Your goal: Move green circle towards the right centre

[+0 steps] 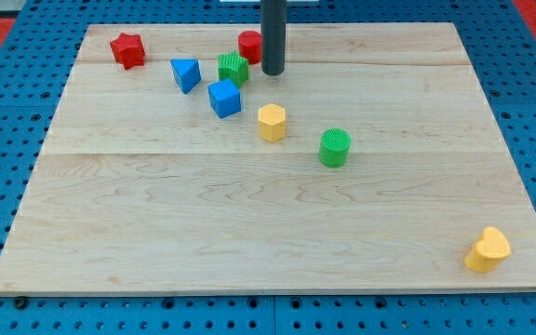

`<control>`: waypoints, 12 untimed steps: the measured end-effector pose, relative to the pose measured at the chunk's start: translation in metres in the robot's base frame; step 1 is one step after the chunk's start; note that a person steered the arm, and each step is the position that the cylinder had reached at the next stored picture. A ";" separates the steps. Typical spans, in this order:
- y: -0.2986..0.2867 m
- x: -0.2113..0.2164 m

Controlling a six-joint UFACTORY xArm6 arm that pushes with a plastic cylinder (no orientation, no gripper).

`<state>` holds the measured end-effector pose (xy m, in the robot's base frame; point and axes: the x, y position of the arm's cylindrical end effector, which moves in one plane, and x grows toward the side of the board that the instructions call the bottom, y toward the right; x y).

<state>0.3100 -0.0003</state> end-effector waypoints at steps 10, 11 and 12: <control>0.163 0.174; 0.161 0.121; 0.152 0.146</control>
<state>0.4561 0.1514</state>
